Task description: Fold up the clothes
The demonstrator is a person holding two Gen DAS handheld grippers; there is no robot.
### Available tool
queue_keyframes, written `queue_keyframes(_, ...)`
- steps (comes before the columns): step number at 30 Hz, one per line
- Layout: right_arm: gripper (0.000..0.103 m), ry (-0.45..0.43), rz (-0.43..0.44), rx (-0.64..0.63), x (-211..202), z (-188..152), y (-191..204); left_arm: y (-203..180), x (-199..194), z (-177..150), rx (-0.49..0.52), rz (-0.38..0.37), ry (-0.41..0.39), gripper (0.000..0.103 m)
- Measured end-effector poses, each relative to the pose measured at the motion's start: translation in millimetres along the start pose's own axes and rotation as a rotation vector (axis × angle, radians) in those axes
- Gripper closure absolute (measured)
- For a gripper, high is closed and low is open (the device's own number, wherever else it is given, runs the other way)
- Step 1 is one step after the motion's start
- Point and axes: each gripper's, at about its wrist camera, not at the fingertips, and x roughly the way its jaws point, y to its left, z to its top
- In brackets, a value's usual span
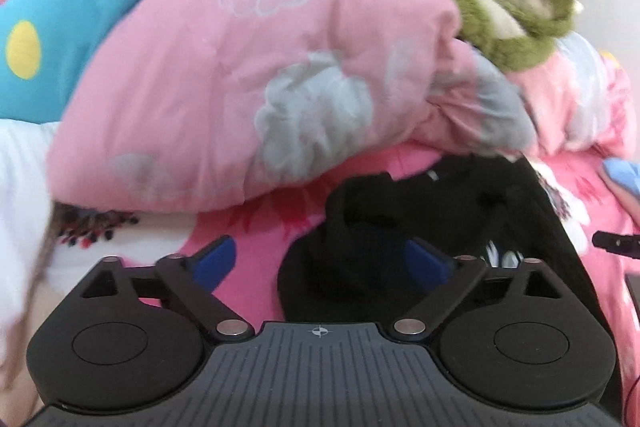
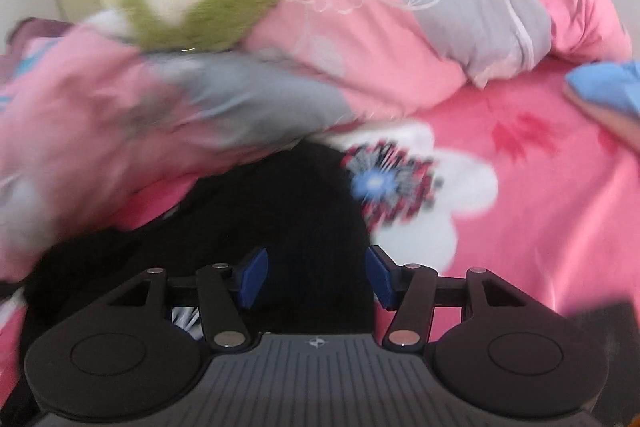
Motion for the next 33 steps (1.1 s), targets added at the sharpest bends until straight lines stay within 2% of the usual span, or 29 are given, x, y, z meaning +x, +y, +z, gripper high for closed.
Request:
queue_keyframes(3,0.044,0.014,0.089,0.002,-37,-31,8,-2,-37,-15,0.036,0.008,0.006,0.006)
queue_keyframes(8,0.044,0.053,0.213,-0.023,-80,-70,22,1,-81,-49,0.027,0.014,0.027,0.004)
queue_keyframes(10,0.044,0.071,0.23,-0.026,-90,-83,23,5,-95,-68,0.023,0.032,0.046,0.004)
queue_keyframes(15,0.044,0.12,0.239,-0.043,-111,-114,21,24,-94,-118,-0.012,0.11,0.127,0.005)
queue_keyframes(17,0.044,0.137,0.222,-0.048,-119,-126,18,30,-92,-130,-0.014,0.14,0.146,0.005)
queue_keyframes(22,0.044,0.194,0.208,-0.034,-132,-155,12,37,-83,-141,0.004,0.179,0.175,0.014)
queue_keyframes(24,0.043,0.205,0.209,-0.04,-139,-165,12,37,-82,-143,0.01,0.19,0.167,0.024)
queue_keyframes(25,0.043,0.205,0.208,-0.044,-141,-168,13,37,-82,-143,0.013,0.194,0.162,0.026)
queue_keyframes(28,0.044,0.208,0.215,-0.057,-147,-176,16,34,-84,-145,0.032,0.191,0.145,0.051)
queue_keyframes(29,0.05,0.201,0.215,-0.072,-149,-179,19,33,-84,-146,0.024,0.174,0.144,0.068)
queue_keyframes(30,0.056,0.196,0.214,-0.093,-150,-181,22,32,-84,-146,0.016,0.158,0.144,0.079)
queue_keyframes(31,0.061,0.191,0.214,-0.105,-151,-184,25,31,-85,-146,0.01,0.144,0.142,0.083)
queue_keyframes(33,0.081,0.181,0.213,-0.129,-153,-191,30,26,-88,-147,0.011,0.141,0.13,0.099)
